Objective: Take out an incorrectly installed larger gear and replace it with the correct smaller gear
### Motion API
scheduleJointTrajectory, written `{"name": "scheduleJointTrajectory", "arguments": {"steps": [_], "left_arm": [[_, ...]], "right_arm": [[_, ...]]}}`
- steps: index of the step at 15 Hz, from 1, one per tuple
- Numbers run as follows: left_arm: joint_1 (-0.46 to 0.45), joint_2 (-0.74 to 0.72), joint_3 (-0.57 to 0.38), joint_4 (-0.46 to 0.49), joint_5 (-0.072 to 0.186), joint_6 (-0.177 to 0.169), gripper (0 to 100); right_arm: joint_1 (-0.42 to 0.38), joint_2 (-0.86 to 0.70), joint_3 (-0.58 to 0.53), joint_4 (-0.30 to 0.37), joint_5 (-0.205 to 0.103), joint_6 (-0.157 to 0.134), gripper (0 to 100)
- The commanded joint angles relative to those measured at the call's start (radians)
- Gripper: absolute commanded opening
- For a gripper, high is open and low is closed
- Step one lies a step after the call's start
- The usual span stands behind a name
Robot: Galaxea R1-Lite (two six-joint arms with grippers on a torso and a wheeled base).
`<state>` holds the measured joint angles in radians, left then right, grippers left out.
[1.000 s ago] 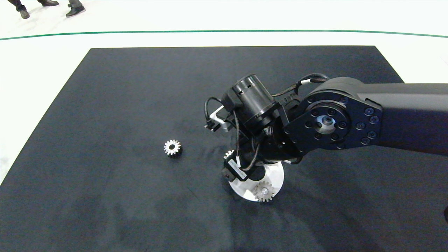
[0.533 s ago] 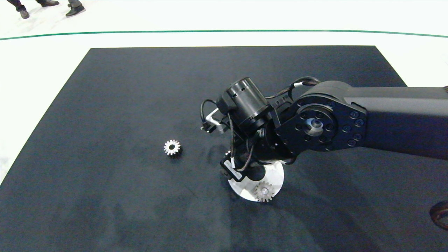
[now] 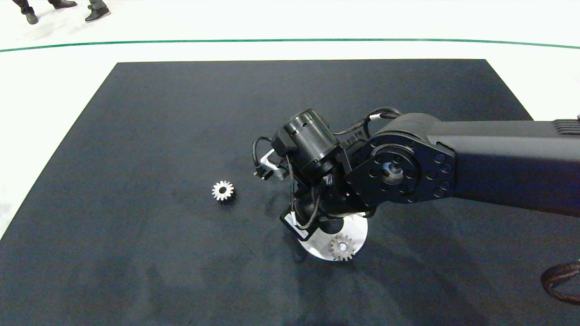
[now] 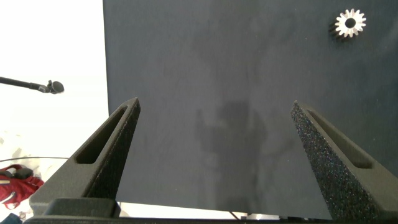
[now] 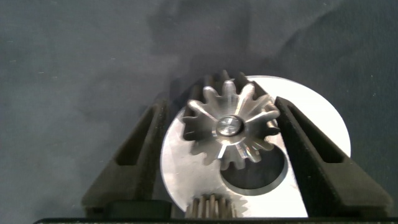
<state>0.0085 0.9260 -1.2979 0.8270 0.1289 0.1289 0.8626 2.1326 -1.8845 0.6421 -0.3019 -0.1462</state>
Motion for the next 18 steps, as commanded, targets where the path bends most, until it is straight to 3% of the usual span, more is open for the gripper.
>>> {"name": "scheduleJointTrajectory", "arguments": {"steps": [1, 8, 11, 18], "left_arm": [[0.001, -0.003, 0.0, 0.004, 0.001, 0.001, 100], [0.001, -0.003, 0.002, 0.004, 0.003, 0.001, 100], [-0.001, -0.004, 0.003, 0.004, 0.003, 0.006, 100], [0.001, -0.012, 0.005, 0.004, 0.003, 0.014, 100]], "right_arm": [[-0.002, 0.0, -0.001, 0.004, -0.002, -0.001, 62], [-0.002, -0.006, 0.01, 0.011, -0.005, 0.0, 47], [-0.002, -0.002, 0.01, 0.007, -0.029, 0.0, 41], [0.004, -0.043, 0.008, -0.004, -0.016, 0.01, 28]]}}
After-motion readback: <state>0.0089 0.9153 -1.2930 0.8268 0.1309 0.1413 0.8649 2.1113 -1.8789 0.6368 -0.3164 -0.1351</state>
